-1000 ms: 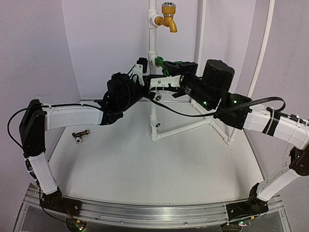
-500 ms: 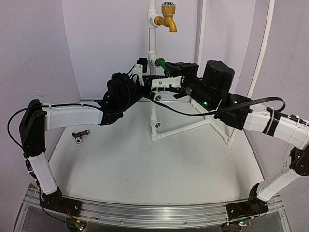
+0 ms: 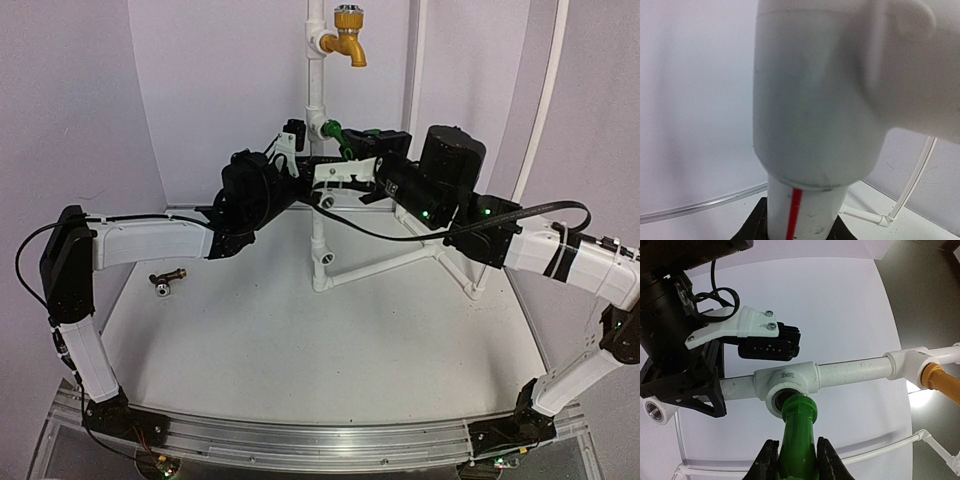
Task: Install the water faucets
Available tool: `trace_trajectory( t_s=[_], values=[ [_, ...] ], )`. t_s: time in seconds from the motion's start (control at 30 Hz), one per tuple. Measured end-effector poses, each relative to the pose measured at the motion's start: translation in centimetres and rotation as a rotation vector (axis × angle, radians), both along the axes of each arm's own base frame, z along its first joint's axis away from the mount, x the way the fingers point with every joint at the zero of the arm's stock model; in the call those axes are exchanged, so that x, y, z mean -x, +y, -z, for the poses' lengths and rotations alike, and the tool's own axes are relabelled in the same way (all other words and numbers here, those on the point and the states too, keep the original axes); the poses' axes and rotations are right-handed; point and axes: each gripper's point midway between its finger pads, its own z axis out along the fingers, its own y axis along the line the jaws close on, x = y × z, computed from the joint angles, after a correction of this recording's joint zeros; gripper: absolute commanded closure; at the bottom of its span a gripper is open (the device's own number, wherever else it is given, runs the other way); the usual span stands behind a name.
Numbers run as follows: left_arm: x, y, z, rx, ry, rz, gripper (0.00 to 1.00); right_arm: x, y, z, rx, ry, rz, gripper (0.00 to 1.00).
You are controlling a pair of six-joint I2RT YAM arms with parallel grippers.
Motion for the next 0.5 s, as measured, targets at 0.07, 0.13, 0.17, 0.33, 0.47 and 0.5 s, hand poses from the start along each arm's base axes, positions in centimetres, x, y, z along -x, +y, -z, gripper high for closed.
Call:
trace_trajectory(
  t_s=[0.07, 0.13, 0.17, 0.33, 0.47, 0.5],
  values=[
    [0.00, 0.00, 0.00, 0.000, 0.000, 0.000, 1.00, -0.04, 0.04, 0.28, 0.005, 0.004, 0.001, 1.00],
    [-0.03, 0.02, 0.02, 0.000, 0.001, -0.001, 1.00, -0.11, 0.10, 0.49, 0.007, 0.007, 0.002, 1.00],
    [-0.03, 0.02, 0.02, 0.000, 0.001, -0.001, 1.00, -0.12, 0.11, 0.53, 0.007, 0.008, 0.002, 1.00],
    [-0.05, 0.00, 0.02, 0.000, 0.000, -0.001, 1.00, -0.16, 0.09, 0.56, -0.002, 0.014, 0.002, 1.00],
    [-0.10, 0.03, 0.03, 0.001, 0.001, -0.004, 1.00, -0.25, 0.18, 0.63, -0.004, 0.014, 0.002, 1.00],
    [-0.13, 0.04, 0.05, 0.001, 0.001, -0.006, 1.00, -0.26, 0.20, 0.64, -0.004, 0.014, 0.002, 1.00]
  ],
)
